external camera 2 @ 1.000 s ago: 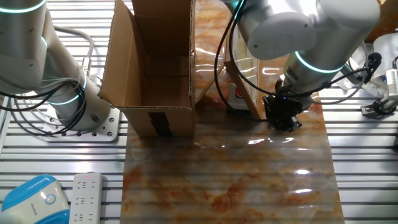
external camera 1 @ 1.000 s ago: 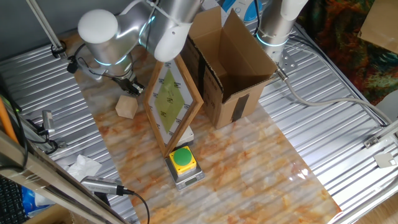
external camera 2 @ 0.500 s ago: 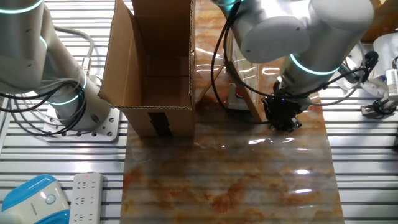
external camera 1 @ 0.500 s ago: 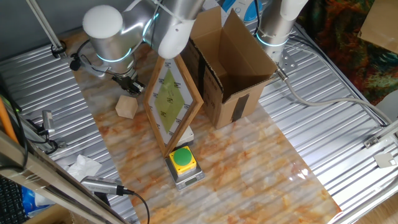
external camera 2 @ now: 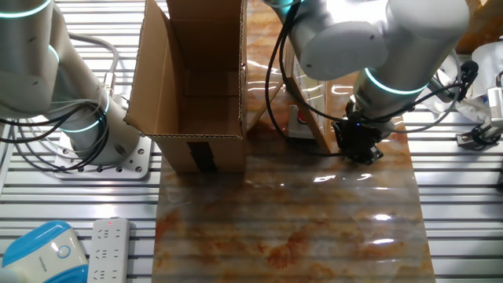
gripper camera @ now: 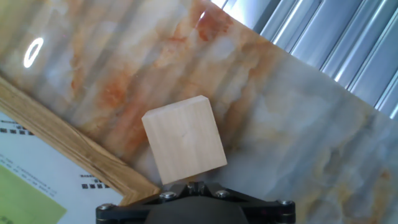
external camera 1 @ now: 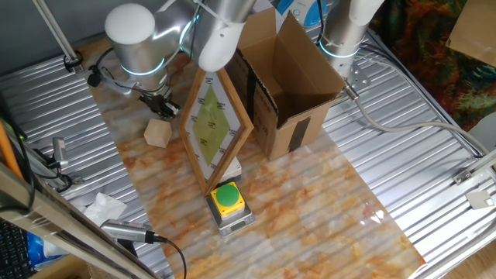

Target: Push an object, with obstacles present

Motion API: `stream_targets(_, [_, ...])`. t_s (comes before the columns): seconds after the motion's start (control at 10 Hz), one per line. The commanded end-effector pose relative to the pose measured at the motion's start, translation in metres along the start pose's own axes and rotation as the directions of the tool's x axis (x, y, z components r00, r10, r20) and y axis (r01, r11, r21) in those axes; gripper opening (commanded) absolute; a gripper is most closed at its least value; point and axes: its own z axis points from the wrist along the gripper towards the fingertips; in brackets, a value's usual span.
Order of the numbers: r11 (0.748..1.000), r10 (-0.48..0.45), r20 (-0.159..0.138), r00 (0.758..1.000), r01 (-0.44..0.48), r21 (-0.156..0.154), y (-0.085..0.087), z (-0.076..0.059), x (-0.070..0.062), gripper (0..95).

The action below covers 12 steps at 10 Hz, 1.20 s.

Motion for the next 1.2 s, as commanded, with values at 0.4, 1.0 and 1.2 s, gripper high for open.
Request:
stream_targets(0.4, [1.000, -0.007, 0.088, 0.996, 0.009, -0.024, 0.000, 0.003, -0.001, 0.0])
stream_targets(1.0, [0.999, -0.004, 0.145, 0.989, 0.009, -0.033, 0.001, 0.004, -0.011, 0.0])
stream_targets(1.2, [0.999, -0.002, 0.145, 0.989, 0.007, -0.032, 0.001, 0.004, -0.015, 0.0])
